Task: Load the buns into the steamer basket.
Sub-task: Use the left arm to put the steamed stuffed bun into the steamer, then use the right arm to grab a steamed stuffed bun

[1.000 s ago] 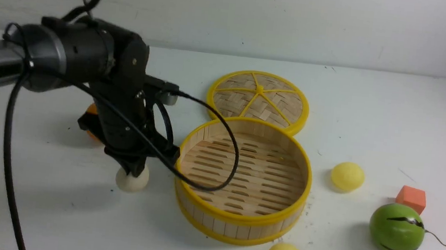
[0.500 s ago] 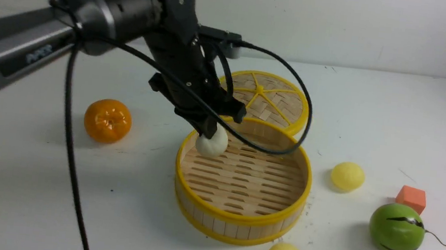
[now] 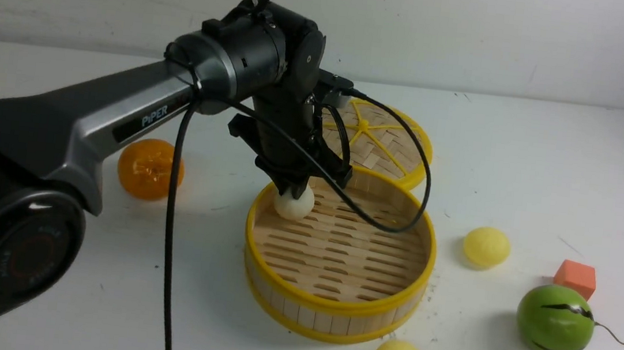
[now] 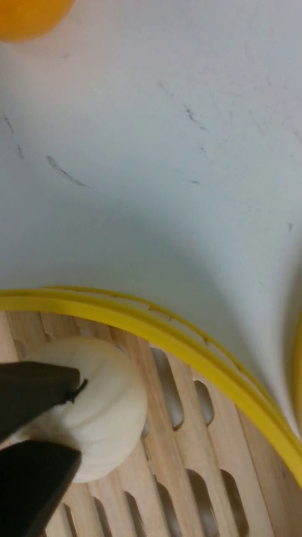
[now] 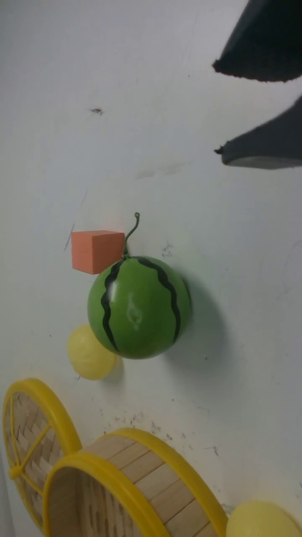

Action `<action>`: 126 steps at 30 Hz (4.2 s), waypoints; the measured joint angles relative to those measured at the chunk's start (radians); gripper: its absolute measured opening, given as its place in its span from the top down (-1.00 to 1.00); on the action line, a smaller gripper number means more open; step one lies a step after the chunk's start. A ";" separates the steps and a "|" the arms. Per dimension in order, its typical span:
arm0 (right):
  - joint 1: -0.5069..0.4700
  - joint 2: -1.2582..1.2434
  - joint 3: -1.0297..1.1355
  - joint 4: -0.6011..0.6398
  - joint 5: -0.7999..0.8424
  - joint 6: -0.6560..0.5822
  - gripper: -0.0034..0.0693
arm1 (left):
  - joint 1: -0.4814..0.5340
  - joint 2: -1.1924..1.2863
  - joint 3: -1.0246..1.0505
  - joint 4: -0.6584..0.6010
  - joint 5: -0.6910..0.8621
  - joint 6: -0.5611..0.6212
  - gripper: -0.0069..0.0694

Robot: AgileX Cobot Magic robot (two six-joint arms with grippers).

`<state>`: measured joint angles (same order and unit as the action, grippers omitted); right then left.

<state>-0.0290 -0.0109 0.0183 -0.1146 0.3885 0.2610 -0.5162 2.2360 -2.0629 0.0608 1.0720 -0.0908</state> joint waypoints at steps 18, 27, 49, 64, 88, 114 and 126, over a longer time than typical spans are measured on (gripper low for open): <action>0.000 0.000 0.000 0.000 0.000 0.000 0.24 | -0.051 -0.453 0.073 -0.053 0.163 -0.034 0.86; 0.000 0.000 0.000 0.000 0.000 0.000 0.24 | -0.164 -0.811 0.562 -0.061 0.061 -0.080 0.85; 0.000 0.000 0.002 0.006 -0.024 0.012 0.24 | -0.169 -2.106 1.894 -0.276 -0.990 -0.091 0.85; 0.008 0.012 -0.057 0.276 -0.255 0.295 0.25 | -0.169 -2.167 1.996 -0.278 -0.870 -0.091 0.85; 0.326 1.227 -0.949 0.347 0.714 -0.179 0.38 | -0.169 -2.167 1.997 -0.278 -0.835 -0.091 0.85; 0.617 1.796 -1.207 0.228 0.478 -0.036 -0.14 | -0.169 -2.167 1.997 -0.278 -0.835 -0.091 0.81; 0.589 1.830 -1.210 0.265 0.459 -0.036 -0.02 | -0.169 -2.167 1.997 -0.278 -0.835 -0.091 0.79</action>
<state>0.5599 1.8187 -1.1918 0.1505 0.8476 0.2250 -0.6847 0.0690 -0.0654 -0.2171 0.2372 -0.1814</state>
